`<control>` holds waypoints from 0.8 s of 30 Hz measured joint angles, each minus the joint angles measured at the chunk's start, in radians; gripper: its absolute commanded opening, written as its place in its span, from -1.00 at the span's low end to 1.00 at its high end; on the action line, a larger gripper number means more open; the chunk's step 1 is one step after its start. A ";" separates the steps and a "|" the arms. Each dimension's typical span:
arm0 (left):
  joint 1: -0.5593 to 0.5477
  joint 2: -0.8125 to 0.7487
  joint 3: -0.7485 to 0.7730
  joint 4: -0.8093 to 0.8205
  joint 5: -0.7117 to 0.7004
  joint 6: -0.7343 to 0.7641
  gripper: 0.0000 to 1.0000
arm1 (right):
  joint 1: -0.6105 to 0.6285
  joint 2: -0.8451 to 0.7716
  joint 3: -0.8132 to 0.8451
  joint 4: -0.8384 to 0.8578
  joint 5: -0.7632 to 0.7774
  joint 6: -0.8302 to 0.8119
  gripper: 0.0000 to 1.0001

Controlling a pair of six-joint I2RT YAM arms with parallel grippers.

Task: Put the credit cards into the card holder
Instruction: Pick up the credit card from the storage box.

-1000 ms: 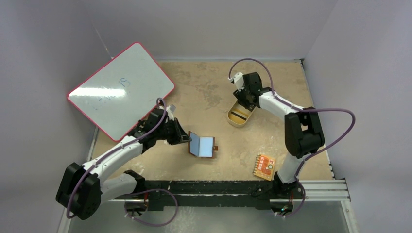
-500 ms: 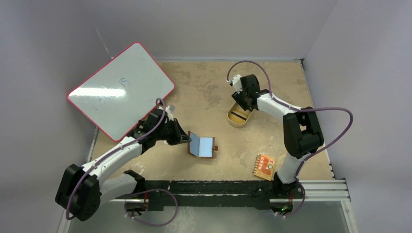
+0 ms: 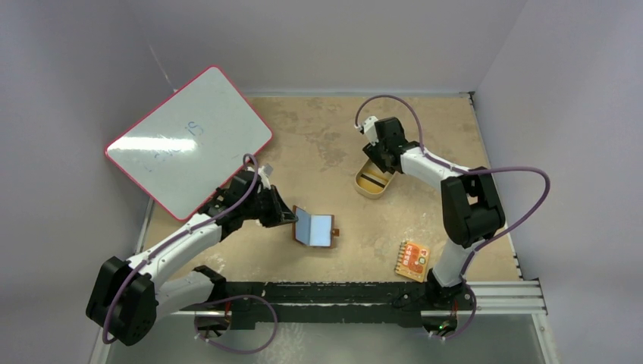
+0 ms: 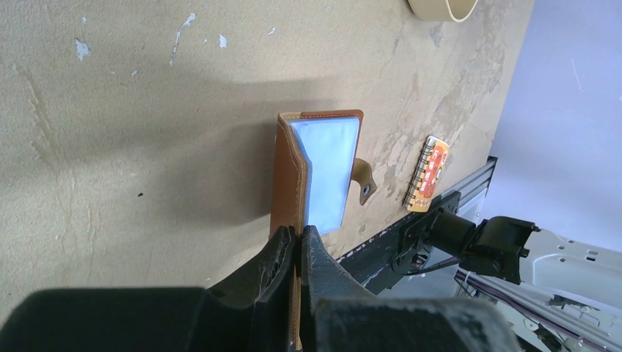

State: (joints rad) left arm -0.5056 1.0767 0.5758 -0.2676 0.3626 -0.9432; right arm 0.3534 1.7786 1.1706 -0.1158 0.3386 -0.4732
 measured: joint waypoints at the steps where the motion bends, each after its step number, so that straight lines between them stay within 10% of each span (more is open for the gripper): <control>1: 0.000 0.000 0.000 -0.001 0.000 0.000 -1.00 | 0.000 0.000 -0.002 0.002 0.000 -0.002 0.49; 24: 0.000 0.000 0.000 -0.005 0.000 0.000 -1.00 | 0.013 0.021 -0.017 0.025 0.039 -0.035 -0.16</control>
State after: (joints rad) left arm -0.5056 1.0767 0.5758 -0.2722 0.3622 -0.9428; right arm 0.3664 1.7996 1.1534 -0.0910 0.3771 -0.5087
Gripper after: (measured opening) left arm 0.036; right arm 0.471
